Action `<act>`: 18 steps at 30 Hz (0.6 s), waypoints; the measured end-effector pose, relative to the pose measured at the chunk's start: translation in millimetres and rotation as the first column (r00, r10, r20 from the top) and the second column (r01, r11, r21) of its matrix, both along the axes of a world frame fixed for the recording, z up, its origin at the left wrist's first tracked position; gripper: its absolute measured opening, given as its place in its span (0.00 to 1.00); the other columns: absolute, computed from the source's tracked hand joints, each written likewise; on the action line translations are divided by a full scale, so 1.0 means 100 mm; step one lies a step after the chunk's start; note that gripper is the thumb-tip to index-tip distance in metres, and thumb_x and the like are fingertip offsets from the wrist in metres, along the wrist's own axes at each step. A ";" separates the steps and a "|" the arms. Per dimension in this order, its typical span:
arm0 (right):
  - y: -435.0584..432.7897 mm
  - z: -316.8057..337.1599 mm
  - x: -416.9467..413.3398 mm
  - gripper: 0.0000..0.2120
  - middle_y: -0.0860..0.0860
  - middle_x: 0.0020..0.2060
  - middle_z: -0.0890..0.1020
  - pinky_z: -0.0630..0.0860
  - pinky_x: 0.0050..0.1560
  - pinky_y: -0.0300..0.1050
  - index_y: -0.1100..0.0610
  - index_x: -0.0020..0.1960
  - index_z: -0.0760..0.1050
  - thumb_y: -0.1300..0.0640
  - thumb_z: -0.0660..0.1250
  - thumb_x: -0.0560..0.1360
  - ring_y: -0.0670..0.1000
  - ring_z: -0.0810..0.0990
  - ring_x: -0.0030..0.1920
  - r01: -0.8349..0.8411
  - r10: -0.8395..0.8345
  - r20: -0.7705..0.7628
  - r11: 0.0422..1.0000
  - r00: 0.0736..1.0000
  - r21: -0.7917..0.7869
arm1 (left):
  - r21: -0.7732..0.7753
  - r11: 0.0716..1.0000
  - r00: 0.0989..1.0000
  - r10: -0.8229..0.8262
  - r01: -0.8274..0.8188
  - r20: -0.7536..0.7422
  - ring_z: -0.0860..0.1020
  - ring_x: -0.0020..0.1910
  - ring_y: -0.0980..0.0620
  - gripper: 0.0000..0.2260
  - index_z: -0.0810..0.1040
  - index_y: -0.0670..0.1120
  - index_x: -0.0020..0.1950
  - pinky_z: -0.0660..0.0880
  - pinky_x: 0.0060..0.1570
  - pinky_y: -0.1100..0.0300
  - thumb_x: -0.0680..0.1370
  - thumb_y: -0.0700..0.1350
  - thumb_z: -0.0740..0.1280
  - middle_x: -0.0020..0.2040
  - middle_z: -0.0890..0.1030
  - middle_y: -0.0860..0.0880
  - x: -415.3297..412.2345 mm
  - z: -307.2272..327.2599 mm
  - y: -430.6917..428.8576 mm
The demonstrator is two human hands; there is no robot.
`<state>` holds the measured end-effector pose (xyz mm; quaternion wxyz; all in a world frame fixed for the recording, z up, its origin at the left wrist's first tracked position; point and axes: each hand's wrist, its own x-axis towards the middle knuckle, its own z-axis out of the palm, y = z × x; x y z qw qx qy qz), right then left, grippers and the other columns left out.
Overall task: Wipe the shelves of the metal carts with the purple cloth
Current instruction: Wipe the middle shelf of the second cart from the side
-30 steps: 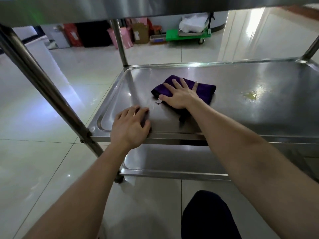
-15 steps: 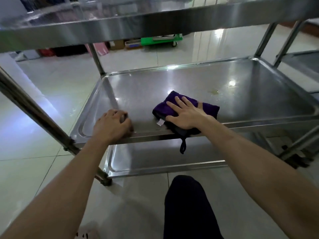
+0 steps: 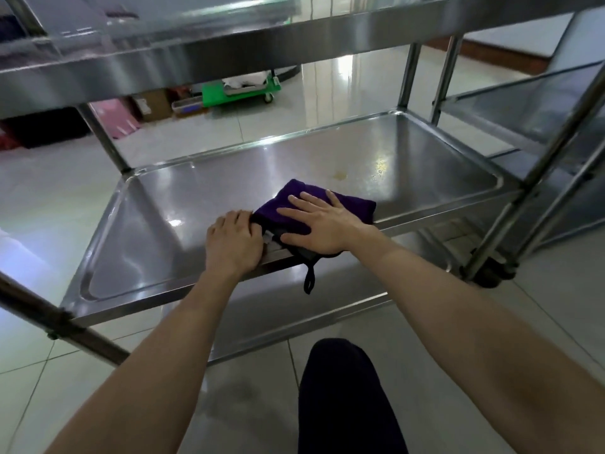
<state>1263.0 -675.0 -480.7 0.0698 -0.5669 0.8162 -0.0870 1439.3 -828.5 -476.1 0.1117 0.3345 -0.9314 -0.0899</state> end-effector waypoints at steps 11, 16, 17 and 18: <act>0.43 0.11 -1.28 0.38 0.49 0.89 0.47 0.37 0.84 0.67 0.40 0.88 0.50 0.26 0.49 0.82 0.55 0.42 0.88 0.635 -0.637 0.009 0.769 0.771 0.073 | -0.013 1.000 1.000 0.011 -0.011 -0.016 0.74 0.70 0.42 0.17 0.77 0.49 0.70 0.69 0.74 0.42 0.86 0.54 0.59 0.72 0.77 0.47 0.01 -0.08 -0.10; -0.12 0.14 -1.05 0.35 0.51 0.88 0.45 0.35 0.81 0.73 0.40 0.88 0.49 0.31 0.48 0.83 0.59 0.42 0.88 0.557 -0.557 -0.033 0.826 0.830 0.083 | -0.035 0.999 1.000 0.030 -0.031 -0.006 0.73 0.69 0.43 0.17 0.77 0.50 0.70 0.69 0.74 0.43 0.85 0.55 0.59 0.71 0.77 0.48 -0.01 -0.05 -0.06; -0.31 0.15 -0.91 0.35 0.51 0.88 0.45 0.35 0.81 0.73 0.40 0.88 0.49 0.32 0.48 0.84 0.58 0.42 0.88 0.494 -0.493 -0.036 0.866 0.869 0.077 | -0.040 0.999 1.000 0.031 -0.031 0.002 0.73 0.70 0.43 0.18 0.76 0.50 0.71 0.68 0.74 0.43 0.85 0.55 0.59 0.72 0.77 0.48 -0.01 -0.04 -0.06; -0.52 0.15 -0.74 0.34 0.50 0.88 0.45 0.34 0.81 0.73 0.40 0.88 0.49 0.32 0.48 0.84 0.58 0.42 0.88 0.420 -0.419 -0.034 0.904 0.907 0.075 | -0.045 0.999 1.000 0.029 -0.029 0.009 0.73 0.70 0.43 0.19 0.76 0.50 0.72 0.68 0.74 0.43 0.85 0.56 0.59 0.72 0.77 0.48 0.00 -0.03 -0.06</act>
